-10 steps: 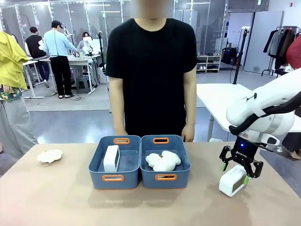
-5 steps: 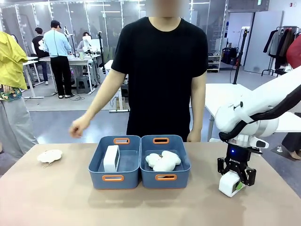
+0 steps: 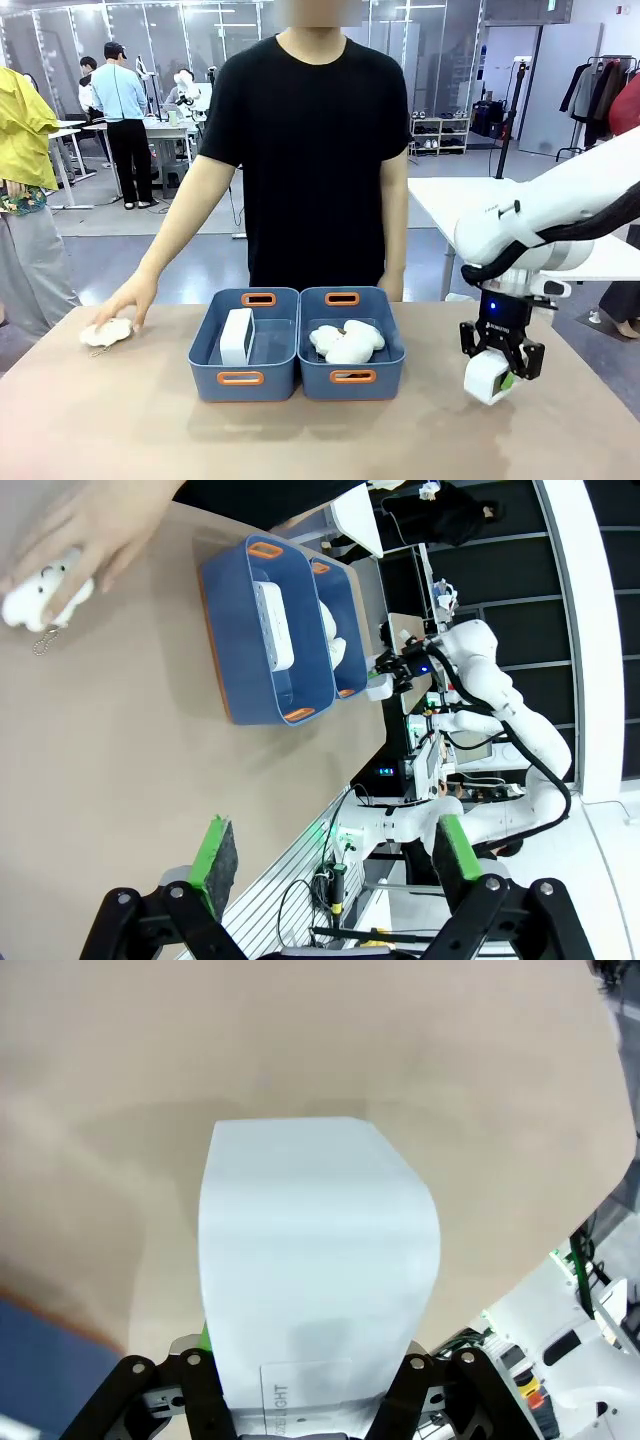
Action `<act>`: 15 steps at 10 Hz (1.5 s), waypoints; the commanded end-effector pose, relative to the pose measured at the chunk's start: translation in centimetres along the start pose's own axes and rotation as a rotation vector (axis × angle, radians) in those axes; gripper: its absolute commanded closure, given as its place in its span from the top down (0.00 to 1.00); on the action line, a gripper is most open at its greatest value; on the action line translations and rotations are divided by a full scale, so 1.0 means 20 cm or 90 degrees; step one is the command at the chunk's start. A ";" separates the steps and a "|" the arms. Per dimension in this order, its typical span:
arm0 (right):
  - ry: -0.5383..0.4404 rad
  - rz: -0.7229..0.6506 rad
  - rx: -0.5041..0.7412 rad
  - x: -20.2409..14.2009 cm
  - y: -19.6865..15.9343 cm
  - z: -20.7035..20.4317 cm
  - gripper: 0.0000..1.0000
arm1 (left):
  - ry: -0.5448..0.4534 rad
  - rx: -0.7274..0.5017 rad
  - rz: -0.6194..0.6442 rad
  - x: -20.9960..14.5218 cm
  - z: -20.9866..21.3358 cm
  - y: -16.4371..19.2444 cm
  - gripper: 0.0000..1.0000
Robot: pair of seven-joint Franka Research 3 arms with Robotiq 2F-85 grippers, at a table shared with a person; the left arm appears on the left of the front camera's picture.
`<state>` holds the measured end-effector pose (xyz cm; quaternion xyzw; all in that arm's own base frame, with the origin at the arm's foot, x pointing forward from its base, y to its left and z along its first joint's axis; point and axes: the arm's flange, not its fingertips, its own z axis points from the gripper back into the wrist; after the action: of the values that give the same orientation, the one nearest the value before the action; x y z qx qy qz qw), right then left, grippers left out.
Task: Sort the digital clocks into the basket.
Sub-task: Pick up the Digital clock from the table and place it into the empty Plastic storage basket.
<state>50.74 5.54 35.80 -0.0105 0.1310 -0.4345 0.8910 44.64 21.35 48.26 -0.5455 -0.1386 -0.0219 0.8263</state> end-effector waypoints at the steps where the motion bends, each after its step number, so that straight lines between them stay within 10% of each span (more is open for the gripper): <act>1: -0.057 0.117 0.079 -0.15 -0.07 0.20 0.40 | -0.007 0.008 0.006 0.02 0.00 -0.01 1.00; 7: -0.124 0.410 0.201 -0.62 0.35 0.51 0.40 | -0.007 0.008 0.006 0.02 0.00 -0.01 1.00; 10: -0.078 0.312 0.341 -0.39 -0.80 0.60 0.40 | -0.007 0.008 0.006 0.02 0.00 -0.01 1.00; 15: -0.068 0.272 0.446 -0.14 -1.46 0.22 0.40 | -0.007 0.008 0.006 0.02 0.00 -0.01 1.00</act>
<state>28.00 -10.89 47.46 0.2940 -0.0700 -0.2800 0.9112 44.62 21.43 48.31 -0.5449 -0.1396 -0.0213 0.8265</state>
